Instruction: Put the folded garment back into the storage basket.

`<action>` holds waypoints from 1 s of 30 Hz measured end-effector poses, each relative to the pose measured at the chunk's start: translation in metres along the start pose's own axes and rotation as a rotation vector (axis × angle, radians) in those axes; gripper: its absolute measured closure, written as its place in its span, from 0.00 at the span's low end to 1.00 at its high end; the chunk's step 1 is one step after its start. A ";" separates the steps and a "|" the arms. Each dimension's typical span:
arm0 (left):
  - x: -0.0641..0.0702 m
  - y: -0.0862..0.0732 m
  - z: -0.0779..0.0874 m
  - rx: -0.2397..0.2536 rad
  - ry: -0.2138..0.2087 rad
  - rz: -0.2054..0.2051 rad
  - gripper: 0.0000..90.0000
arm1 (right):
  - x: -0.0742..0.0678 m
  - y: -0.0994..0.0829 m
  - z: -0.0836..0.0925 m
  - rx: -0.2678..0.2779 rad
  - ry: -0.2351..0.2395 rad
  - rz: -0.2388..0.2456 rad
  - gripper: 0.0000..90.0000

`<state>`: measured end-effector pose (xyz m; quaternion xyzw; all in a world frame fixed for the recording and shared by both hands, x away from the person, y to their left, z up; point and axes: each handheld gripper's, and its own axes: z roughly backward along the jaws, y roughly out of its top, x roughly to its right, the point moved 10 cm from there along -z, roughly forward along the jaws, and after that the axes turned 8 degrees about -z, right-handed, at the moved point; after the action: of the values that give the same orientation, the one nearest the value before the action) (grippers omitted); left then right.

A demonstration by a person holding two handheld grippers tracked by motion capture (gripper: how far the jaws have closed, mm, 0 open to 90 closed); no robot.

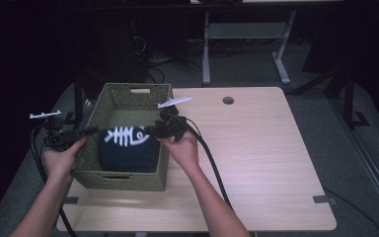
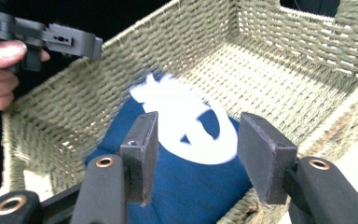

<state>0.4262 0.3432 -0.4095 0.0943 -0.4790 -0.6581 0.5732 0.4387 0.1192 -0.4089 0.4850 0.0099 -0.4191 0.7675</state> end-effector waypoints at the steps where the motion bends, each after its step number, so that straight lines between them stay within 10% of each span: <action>1: 0.000 0.001 0.001 0.005 0.000 0.000 0.65 | 0.000 0.002 0.003 0.009 0.007 -0.003 0.54; 30: 0.075 0.006 -0.008 0.062 -0.154 -0.103 0.59 | 0.021 0.001 0.060 0.088 0.104 -0.046 0.46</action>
<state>0.4109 0.2764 -0.3774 0.0855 -0.5366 -0.6767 0.4968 0.4295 0.0609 -0.3854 0.5392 0.0425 -0.4107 0.7340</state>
